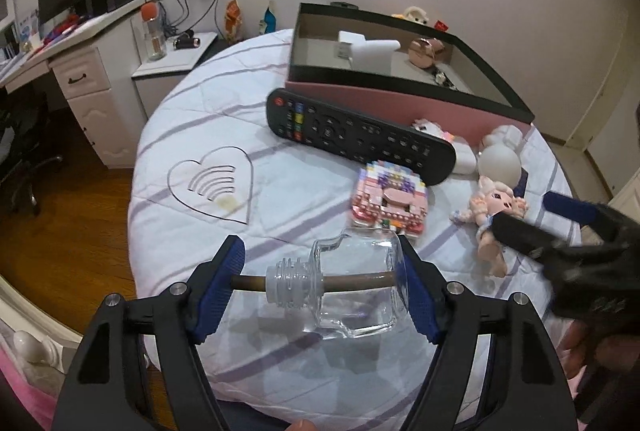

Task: Organize rigid objects
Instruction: 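Grasp the pink doll figurine with the right tool while the left tool lifts the bottle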

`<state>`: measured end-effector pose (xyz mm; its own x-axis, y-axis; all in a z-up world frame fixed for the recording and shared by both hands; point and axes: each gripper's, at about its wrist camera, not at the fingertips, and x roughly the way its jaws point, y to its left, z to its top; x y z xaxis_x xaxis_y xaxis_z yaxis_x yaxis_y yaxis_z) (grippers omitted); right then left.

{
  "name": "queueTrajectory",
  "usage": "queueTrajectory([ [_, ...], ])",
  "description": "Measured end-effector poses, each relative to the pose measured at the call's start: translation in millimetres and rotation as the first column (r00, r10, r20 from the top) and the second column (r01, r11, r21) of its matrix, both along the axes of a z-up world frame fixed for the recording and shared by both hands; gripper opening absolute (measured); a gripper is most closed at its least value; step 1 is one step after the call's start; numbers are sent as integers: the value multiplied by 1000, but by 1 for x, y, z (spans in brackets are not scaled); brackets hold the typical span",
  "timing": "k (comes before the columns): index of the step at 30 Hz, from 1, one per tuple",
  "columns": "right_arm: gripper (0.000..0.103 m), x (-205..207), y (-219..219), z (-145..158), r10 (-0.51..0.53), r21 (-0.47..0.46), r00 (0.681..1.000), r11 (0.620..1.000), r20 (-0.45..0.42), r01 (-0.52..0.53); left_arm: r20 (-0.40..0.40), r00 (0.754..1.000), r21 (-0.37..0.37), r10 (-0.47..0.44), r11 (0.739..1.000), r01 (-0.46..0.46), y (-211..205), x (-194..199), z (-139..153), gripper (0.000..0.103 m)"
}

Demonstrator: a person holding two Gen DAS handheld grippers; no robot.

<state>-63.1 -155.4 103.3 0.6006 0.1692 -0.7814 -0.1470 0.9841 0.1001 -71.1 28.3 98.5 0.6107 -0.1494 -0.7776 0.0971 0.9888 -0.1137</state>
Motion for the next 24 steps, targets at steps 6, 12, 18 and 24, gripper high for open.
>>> queueTrajectory([
  [6,68,4,19,-21,22,-90,1000,996,14,-21,7,1000,-6,9,1000,-9,8,2,3,75],
  [12,46,1,9,-17,41,-57,999,998,13,-40,6,1000,-15,10,1000,-10,9,3,4,75],
  [18,46,-8,0,-9,60,23,998,998,1,-60,20,1000,-10,4,1000,-4,7,3,12,75],
  [24,46,-15,-11,16,87,135,996,987,29,-90,41,999,-15,0,1000,0,8,7,30,75],
])
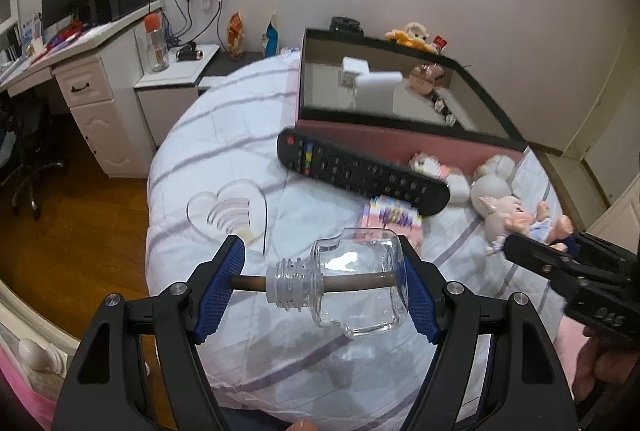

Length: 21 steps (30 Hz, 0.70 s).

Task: Organize rigid objects
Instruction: 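Grasp the pink doll figurine with the right tool while the left tool lifts the bottle, then carry the bottle and doll into the box and open both tools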

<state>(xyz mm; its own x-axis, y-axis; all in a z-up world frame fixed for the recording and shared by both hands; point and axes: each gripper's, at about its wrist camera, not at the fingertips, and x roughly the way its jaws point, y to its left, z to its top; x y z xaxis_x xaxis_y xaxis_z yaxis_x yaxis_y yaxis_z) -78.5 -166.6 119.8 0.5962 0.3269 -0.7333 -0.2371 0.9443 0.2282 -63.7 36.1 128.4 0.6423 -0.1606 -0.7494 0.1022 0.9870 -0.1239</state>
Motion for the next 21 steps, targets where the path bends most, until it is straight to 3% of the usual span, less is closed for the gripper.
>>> queueTrajectory([
  [5,46,4,-10,37,5,51,997,999,79,-9,63,998,19,-17,1000,16,-6,19,31,75],
  [12,46,49,-34,77,-38,29,984,999,173,34,133,990,20,-52,999,50,-25,75,74,75],
  [21,46,131,-53,80,-83,-8,985,996,154,85,76,994,14,-75,997,74,-55,166,72,75],
])
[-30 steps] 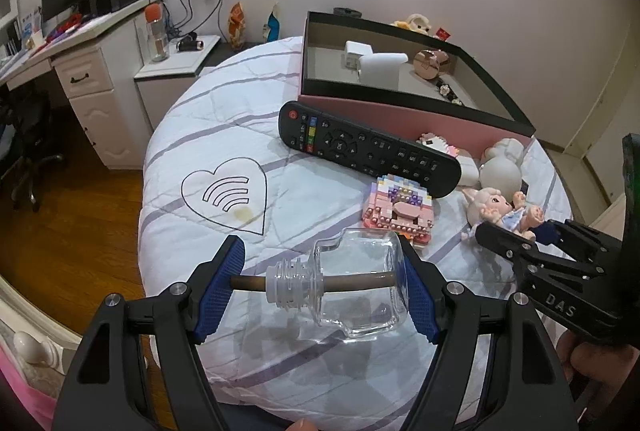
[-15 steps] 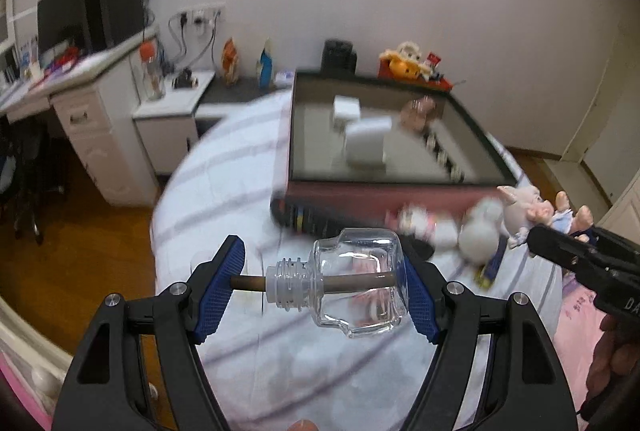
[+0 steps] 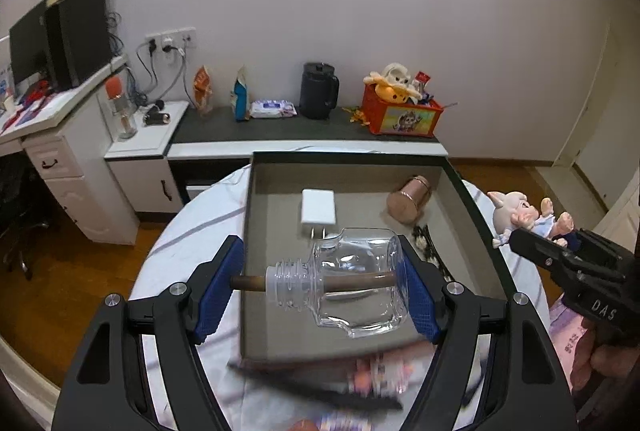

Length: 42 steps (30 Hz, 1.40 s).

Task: Organize rigid objects
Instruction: 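Carry the bottle and doll into the box and open both tools, then withdraw both tools from the box back toward the table items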

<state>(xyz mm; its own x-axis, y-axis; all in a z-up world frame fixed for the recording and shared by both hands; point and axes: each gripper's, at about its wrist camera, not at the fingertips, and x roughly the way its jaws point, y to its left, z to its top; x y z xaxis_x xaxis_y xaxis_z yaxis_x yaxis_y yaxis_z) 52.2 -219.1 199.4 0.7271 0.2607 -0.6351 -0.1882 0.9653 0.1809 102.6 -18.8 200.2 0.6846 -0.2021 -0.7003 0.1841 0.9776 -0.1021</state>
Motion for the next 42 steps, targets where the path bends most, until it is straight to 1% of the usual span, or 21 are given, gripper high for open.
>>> queueTrajectory([
  [5,46,41,-2,-19,-7,-9,999,1000,-53,7,-54,998,24,-10,1000,11,-19,46,-20,75],
  [8,46,64,0,-34,-8,-19,995,1000,-98,7,-95,995,41,-17,999,21,-33,73,-36,75],
  [11,46,84,5,-52,-7,-39,989,999,-145,1,-137,990,49,-21,998,28,-42,92,-52,75],
  [13,47,90,7,-62,-7,-52,986,999,-168,-2,-170,985,64,-27,997,38,-50,102,-65,75],
  [16,46,95,9,-70,-8,-78,983,997,-183,-6,-207,978,85,-31,995,50,-58,110,-78,76],
  [17,46,96,12,-73,-5,-100,981,995,-192,-15,-223,974,93,-30,994,52,-60,112,-81,76],
  [18,46,95,13,-74,-12,-115,983,993,-182,-9,-227,974,89,-24,995,45,-59,113,-81,77],
  [19,51,95,13,-74,-18,-128,985,992,-173,-5,-217,976,87,-18,995,38,-58,113,-79,85],
  [20,57,95,14,-75,-18,-145,985,989,-170,-7,-200,980,93,-9,995,28,-56,112,-76,98],
  [21,69,95,15,-73,-18,-154,986,988,-165,-8,-181,984,107,2,994,18,-56,110,-72,103],
  [22,79,93,15,-72,-19,-160,988,987,-155,-7,-173,985,112,4,994,16,-54,108,-70,103],
  [24,80,89,15,-66,-15,-168,991,986,-136,-8,-162,987,116,8,993,11,-51,103,-64,103],
  [27,82,82,14,-56,-23,-176,993,984,-120,1,-143,989,97,20,995,-6,-44,95,-54,103],
  [31,85,65,11,-41,-42,-175,995,984,-91,25,-89,996,63,27,998,-22,-34,71,-33,103],
  [33,86,55,12,-34,-44,-174,996,984,-83,29,-58,998,58,28,998,-24,-29,52,-21,103],
  [35,90,42,12,-27,-48,-164,997,986,-67,37,-26,999,47,32,998,-31,-23,31,-9,103],
  [38,91,19,11,-18,-66,-141,997,988,-49,58,10,999,45,35,998,-36,-16,3,2,103],
  [39,92,12,11,-15,-68,-133,997,989,-44,62,23,999,45,39,998,-40,-12,-12,6,103],
  [40,100,7,11,-13,-72,-129,997,989,-40,66,29,999,44,40,998,-41,-9,-20,8,103],
  [41,103,0,11,-11,-79,-125,996,989,-35,74,40,998,41,39,998,-41,-6,-31,9,103],
  [42,103,-9,11,-8,-83,-117,996,990,-21,80,49,998,40,41,998,-43,-1,-45,10,103],
])
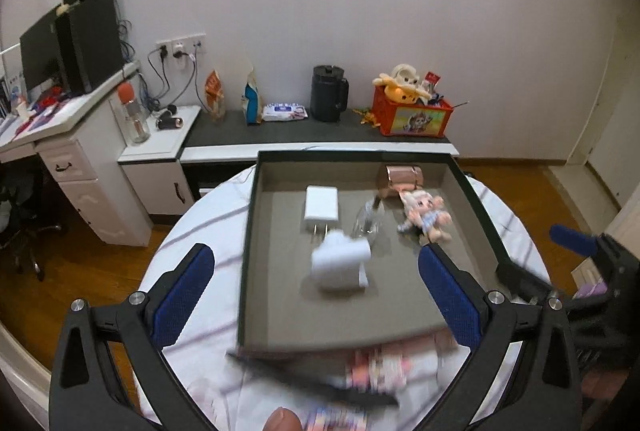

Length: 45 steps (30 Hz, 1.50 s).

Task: Organize rigid objects
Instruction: 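Withdraw both tools from the box back toward the table items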

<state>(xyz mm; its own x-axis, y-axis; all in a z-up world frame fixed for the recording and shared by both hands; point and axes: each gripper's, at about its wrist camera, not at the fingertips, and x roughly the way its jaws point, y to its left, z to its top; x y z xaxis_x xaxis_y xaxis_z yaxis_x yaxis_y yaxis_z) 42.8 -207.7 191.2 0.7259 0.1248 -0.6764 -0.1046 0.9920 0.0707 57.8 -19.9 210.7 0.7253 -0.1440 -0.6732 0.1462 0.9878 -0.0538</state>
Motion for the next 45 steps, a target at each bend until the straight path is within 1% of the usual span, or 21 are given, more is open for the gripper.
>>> queueTrajectory([
  [4,103,-42,-1,9,29,45,999,999,43,-31,40,999,-10,11,1000,-11,18,-45,-3,103],
  [6,103,-62,-2,11,19,44,998,999,57,-21,55,998,-1,33,999,-33,28,-69,-9,103],
  [8,103,-77,-3,12,16,54,998,998,66,-20,47,998,0,46,999,-46,35,-82,-15,103],
  [12,103,-104,-2,8,5,35,998,999,63,-8,22,997,-16,74,997,-74,45,-110,-28,103],
  [14,103,-113,0,2,6,41,999,999,50,-8,12,997,-24,81,996,-81,47,-120,-34,103],
  [17,103,-125,3,-10,7,45,1000,999,22,-8,-6,997,-17,83,996,-83,45,-138,-44,103],
  [21,103,-134,4,-25,5,47,1000,999,-23,-4,-24,997,-18,70,997,-71,41,-151,-52,103],
  [23,103,-136,2,-28,-3,51,999,999,-36,5,-28,998,-17,65,998,-65,41,-154,-53,103],
  [31,103,-144,2,-25,-9,42,1000,999,-24,10,-10,998,-13,55,998,-55,37,-160,-46,103],
  [45,103,-144,3,-24,-13,34,999,999,-29,14,-15,998,-9,55,998,-55,35,-160,-46,103],
])
